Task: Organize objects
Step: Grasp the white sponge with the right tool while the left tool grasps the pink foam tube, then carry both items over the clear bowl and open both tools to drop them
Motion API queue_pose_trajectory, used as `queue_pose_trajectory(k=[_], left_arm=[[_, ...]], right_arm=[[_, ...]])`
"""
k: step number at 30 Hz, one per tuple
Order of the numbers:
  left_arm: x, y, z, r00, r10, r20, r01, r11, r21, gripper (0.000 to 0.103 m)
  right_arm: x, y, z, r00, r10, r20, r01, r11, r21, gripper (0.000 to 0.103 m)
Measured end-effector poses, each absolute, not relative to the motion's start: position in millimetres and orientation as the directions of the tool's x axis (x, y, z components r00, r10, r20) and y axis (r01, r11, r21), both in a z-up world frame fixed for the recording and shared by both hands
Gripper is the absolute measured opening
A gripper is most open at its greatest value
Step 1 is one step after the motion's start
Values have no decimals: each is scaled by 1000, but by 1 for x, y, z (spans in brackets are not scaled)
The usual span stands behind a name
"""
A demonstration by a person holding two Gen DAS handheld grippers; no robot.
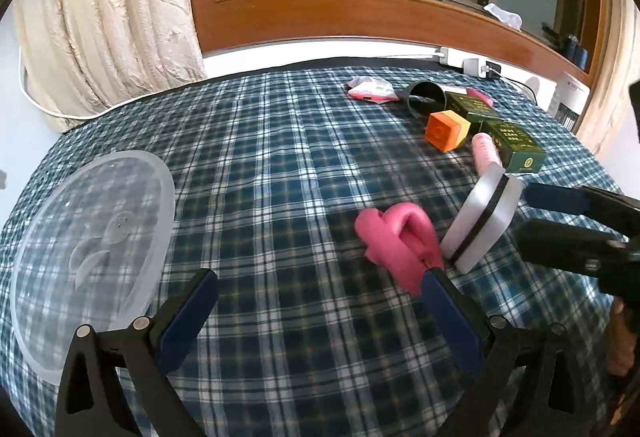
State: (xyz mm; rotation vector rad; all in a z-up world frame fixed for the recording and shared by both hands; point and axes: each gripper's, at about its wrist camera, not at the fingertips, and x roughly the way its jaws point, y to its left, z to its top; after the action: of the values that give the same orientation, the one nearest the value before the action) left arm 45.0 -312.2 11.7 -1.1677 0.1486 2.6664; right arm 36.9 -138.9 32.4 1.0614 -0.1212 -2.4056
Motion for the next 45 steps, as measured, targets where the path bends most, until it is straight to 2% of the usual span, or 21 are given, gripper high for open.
queue_pose_trajectory(k=[5, 7, 21, 26, 33, 45], left_arm=[[45, -317, 11, -655, 172, -736, -250, -968, -4, 103], [45, -317, 11, -653, 177, -736, -254, -967, -7, 103], [32, -285, 11, -622, 223, -750, -329, -944, -7, 102], [25, -270, 6, -599, 230, -767, -353, -936, -5, 91], [18, -266, -2, -571, 248, -783, -351, -935, -40, 52], [31, -296, 19, -648, 240, -723, -292, -955, -56, 51]], right_arm=[[28, -148, 27, -551, -481, -682, 405, -869, 285, 68], [28, -150, 26, -552, -469, -689, 401, -874, 274, 52], [36, -112, 41, -659, -436, -613, 309, -900, 308, 52], [35, -110, 39, -665, -436, -606, 302, -899, 316, 52], [38, -109, 37, -672, -428, -604, 300, -903, 306, 52], [39, -116, 29, -666, -400, -630, 281, -917, 284, 52]])
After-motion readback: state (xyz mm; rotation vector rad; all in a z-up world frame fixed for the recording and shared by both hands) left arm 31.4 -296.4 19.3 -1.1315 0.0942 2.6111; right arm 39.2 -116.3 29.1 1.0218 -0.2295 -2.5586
